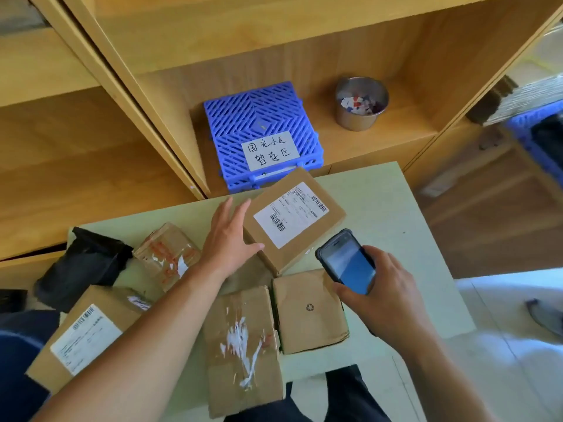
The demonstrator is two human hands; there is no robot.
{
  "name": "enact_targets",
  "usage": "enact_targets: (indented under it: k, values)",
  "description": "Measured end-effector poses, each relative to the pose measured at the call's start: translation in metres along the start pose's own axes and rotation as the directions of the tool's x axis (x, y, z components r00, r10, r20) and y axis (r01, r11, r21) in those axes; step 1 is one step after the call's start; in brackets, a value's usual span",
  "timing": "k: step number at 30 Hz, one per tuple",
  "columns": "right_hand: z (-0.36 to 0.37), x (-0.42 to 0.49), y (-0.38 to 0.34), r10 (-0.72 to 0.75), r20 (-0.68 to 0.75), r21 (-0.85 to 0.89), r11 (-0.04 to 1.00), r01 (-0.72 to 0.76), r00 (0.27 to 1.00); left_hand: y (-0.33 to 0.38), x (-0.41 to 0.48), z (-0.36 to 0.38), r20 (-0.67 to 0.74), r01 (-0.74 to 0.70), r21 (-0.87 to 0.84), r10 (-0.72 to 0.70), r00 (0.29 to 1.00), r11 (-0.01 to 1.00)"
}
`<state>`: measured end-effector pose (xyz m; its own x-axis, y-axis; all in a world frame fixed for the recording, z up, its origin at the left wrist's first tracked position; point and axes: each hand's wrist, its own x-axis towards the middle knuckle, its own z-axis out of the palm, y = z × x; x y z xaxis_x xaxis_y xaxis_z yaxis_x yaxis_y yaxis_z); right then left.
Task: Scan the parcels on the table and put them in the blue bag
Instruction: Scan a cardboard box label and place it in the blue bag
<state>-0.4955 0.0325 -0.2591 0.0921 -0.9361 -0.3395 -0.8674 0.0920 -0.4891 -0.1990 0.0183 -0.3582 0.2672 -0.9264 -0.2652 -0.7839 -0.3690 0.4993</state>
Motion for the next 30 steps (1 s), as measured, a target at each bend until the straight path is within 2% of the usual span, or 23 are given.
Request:
enact_targets:
  k: [4, 7, 12, 14, 16, 19, 22, 24, 27, 30]
  values:
    - [-0.004, 0.033, 0.013, -0.039, 0.056, 0.009, 0.999, 0.039, 0.998, 0.006, 0.017, 0.017, 0.049, 0.077, 0.030, -0.079, 0.996, 0.997]
    - [-0.019, 0.049, 0.028, -0.059, 0.068, 0.024, 0.998, 0.057, 0.996, 0.021, 0.024, 0.033, -0.003, 0.104, 0.050, -0.104, 0.995, 0.993]
    - [-0.053, 0.074, 0.064, -0.062, 0.039, -0.007, 0.998, 0.062, 0.997, 0.083, 0.037, 0.070, -0.059, 0.219, 0.164, -0.212, 0.975, 0.962]
    - [-0.067, 0.082, 0.082, -0.057, 0.015, -0.011, 0.998, 0.058, 0.998, 0.115, 0.031, 0.085, -0.057, 0.217, 0.192, -0.210, 0.976, 0.957]
    - [-0.077, 0.088, 0.098, -0.045, -0.013, 0.007, 0.999, 0.045, 0.999, 0.140, 0.013, 0.102, -0.098, 0.091, 0.228, -0.070, 0.993, 0.969]
    - [-0.089, 0.095, 0.115, -0.042, -0.038, 0.025, 0.999, 0.043, 0.998, 0.165, -0.021, 0.132, -0.104, -0.138, 0.244, 0.167, 0.980, 0.960]
    - [-0.093, 0.097, 0.128, -0.049, -0.048, 0.043, 0.998, 0.051, 0.998, 0.176, -0.040, 0.150, -0.115, -0.302, 0.168, 0.323, 0.939, 0.938]
    - [-0.093, 0.097, 0.135, -0.041, -0.041, 0.048, 0.998, 0.043, 0.998, 0.176, -0.037, 0.149, -0.197, -0.358, 0.110, 0.373, 0.907, 0.927]
    - [-0.093, 0.094, 0.146, -0.032, -0.034, 0.048, 0.998, 0.034, 0.999, 0.173, -0.015, 0.134, -0.303, -0.210, 0.079, 0.224, 0.926, 0.975]
    - [-0.091, 0.089, 0.157, -0.021, -0.031, 0.010, 1.000, 0.022, 0.999, 0.173, 0.019, 0.119, -0.195, -0.024, 0.056, 0.035, 0.980, 0.998]
